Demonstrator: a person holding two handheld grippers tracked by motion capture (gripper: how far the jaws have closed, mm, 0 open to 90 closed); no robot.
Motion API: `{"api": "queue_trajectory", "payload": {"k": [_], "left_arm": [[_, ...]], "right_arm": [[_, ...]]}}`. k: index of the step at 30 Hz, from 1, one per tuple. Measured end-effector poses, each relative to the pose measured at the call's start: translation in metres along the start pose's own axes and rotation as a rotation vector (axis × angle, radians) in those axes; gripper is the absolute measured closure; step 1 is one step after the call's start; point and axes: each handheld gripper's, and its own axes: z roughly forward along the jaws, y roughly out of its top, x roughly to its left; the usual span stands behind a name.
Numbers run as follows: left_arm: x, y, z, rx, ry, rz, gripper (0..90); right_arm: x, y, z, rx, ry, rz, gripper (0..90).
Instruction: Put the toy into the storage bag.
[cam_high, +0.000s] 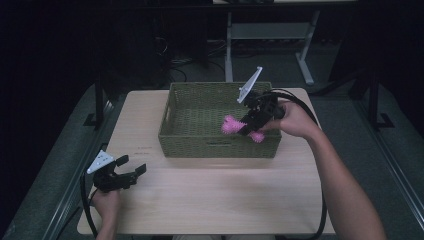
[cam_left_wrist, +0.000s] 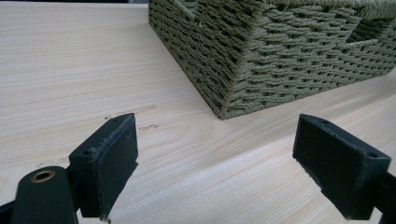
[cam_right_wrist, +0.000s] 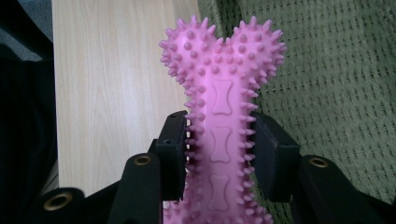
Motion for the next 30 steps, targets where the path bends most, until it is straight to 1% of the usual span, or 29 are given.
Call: {"api": "queue_trajectory", "payload": {"k": [2,5,9,12,15,17,22,30], "left_arm": [[0.0,0.0,0.0,0.001,0.001,-0.001,13.6],[0.0,0.0,0.001,-0.001,0.002,0.0,13.6],[0.001,0.001,0.001,-0.006,0.003,0.002,13.6],[0.001,0.001,0.002,-0.002,0.002,-0.002,13.6],[0.0,0.001,0.003,-0.001,0.002,0.006,13.6],[0.0,0.001,0.003,0.001,0.004,0.008,13.6],[0.001,0.001,0.003,-0.001,0.005,0.007,13.6],[0.001,0.001,0.004,-0.001,0.006,0.007,13.6]], "right_arm": [[-0.003,0.001,-0.002,-0.001,0.003,0.006,58.3],[-0.008,0.003,-0.006,0.002,-0.005,0.011,58.3],[-0.015,0.005,-0.011,-0.02,-0.002,0.018,58.3],[-0.019,0.007,-0.013,-0.014,-0.008,0.022,58.3],[-0.024,0.008,-0.014,-0.008,-0.014,0.025,58.3],[-0.028,0.008,-0.014,-0.013,-0.007,0.034,58.3],[-0.035,0.01,-0.015,-0.013,-0.015,0.044,58.3],[-0.046,0.01,-0.011,-0.007,-0.01,0.055,58.4]]}}
